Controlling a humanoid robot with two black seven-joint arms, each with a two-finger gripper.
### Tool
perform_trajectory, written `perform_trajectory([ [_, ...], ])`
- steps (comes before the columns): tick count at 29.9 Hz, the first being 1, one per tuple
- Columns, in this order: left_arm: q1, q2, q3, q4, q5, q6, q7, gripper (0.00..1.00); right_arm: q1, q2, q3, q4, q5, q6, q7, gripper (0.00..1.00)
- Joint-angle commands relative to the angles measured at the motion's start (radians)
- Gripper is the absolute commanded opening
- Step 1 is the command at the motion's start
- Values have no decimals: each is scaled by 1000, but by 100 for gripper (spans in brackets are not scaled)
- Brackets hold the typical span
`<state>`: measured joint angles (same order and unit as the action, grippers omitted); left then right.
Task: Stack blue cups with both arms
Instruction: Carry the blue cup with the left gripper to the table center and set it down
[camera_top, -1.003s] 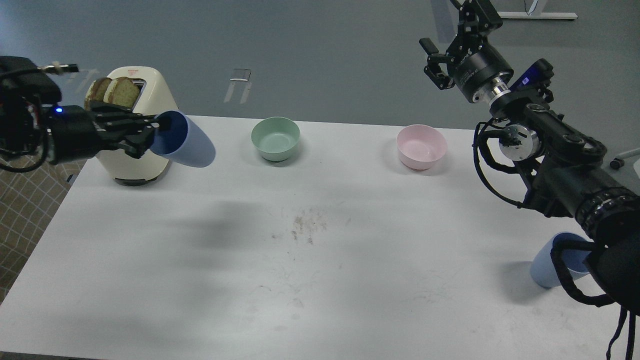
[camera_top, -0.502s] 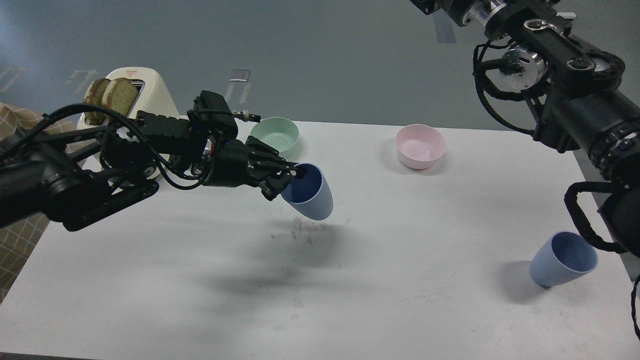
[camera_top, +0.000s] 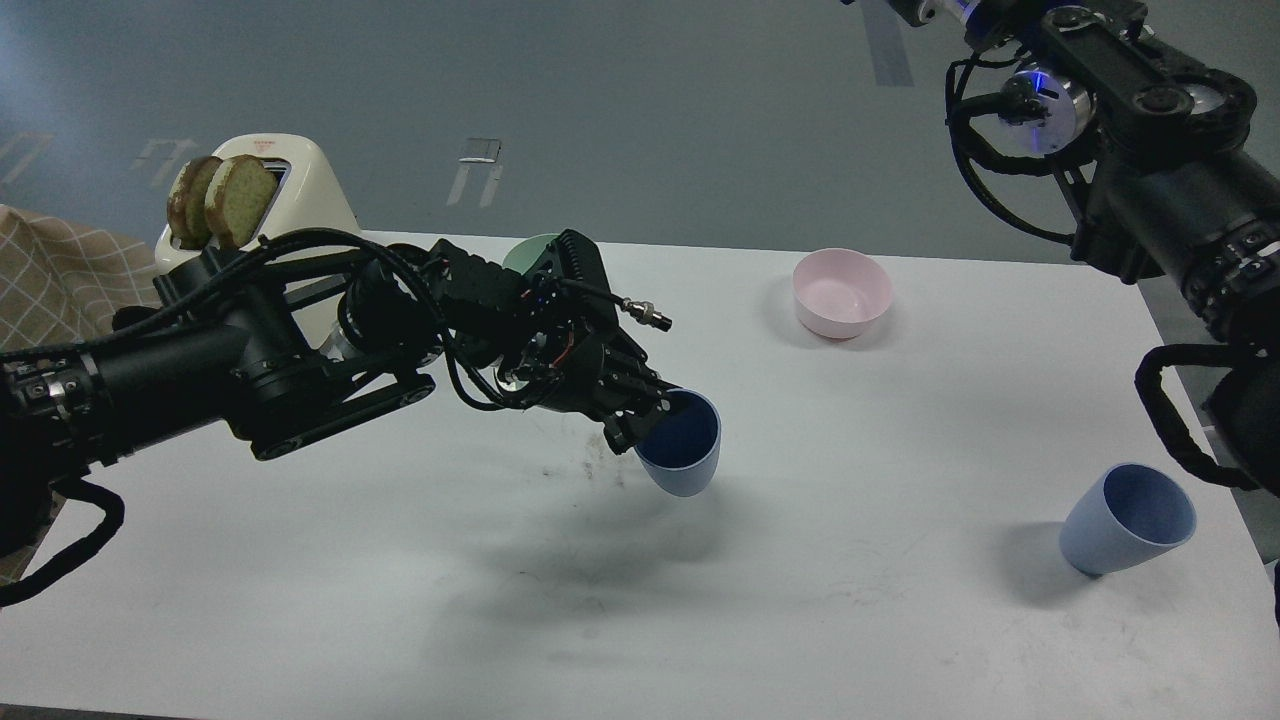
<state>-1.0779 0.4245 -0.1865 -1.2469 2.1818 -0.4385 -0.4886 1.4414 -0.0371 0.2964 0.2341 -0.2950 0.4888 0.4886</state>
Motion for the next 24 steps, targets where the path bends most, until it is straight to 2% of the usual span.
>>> perform_trajectory([
  [1,-7,-13,1,3,0,-17,0,0,-1,11,1,-1,2,0,0,100],
  [4,-8,-13,2,3,0,-50,0,0,-1,14,1,-1,2,0,0,100],
  [11,-14,-10,55,20,0,-50,0,0,-10,14,1,-1,2,0,0,100],
  [13,-14,-9,59,24,0,-50,0,4,-10,14,1,-1,2,0,0,100],
  [15,-14,-10,64,30,0,-50,0,13,-12,14,0,-1,2,0,0,100],
  [19,-14,-12,64,30,0,-50,0,23,-13,16,0,-1,2,0,0,100],
  [21,-17,-12,64,30,0,-50,0,38,-13,14,0,-1,-1,0,0,100],
  [23,-19,-10,64,30,0,-50,0,48,-13,14,0,-1,-1,0,0,100],
  [24,-19,-7,62,30,0,-50,0,60,-13,14,0,-1,-1,0,0,100],
])
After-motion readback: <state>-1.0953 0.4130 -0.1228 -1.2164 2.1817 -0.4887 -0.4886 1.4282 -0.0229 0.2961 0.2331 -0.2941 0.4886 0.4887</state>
